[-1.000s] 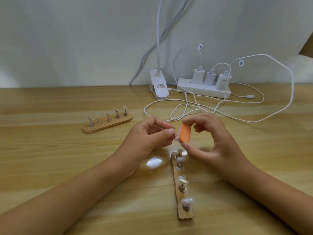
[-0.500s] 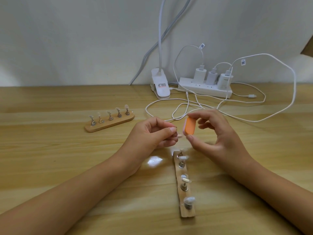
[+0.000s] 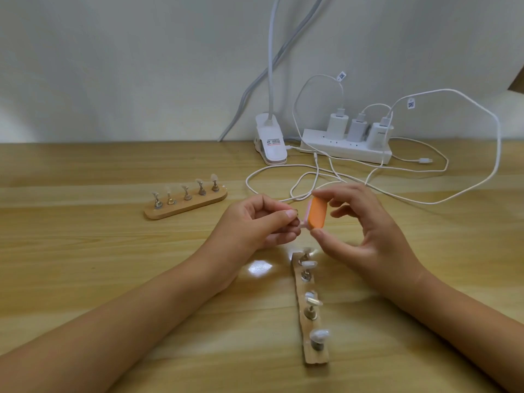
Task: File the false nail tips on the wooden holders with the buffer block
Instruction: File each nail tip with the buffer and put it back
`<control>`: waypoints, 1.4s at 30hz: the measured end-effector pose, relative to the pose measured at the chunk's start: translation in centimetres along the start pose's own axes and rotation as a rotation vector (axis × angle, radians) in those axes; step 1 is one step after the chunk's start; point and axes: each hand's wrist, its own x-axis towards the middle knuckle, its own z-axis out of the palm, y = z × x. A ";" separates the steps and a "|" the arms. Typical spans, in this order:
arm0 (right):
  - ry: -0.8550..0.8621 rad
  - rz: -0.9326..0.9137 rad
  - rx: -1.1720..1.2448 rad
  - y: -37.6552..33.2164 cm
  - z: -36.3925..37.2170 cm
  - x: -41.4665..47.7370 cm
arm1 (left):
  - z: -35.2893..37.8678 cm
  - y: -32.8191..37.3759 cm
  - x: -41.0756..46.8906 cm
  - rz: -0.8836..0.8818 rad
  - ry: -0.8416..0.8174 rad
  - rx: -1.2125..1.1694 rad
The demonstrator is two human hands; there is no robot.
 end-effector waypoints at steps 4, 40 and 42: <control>-0.064 -0.111 -0.060 -0.2 0.1 -0.2 | 0.1 0.0 0.0 0.002 -0.006 0.016; 0.160 0.491 0.459 2.3 -1.4 0.9 | -1.4 -1.0 0.8 0.352 -0.037 0.974; 0.159 0.489 0.451 2.3 -1.4 0.9 | -1.6 -0.9 0.9 0.315 0.029 0.877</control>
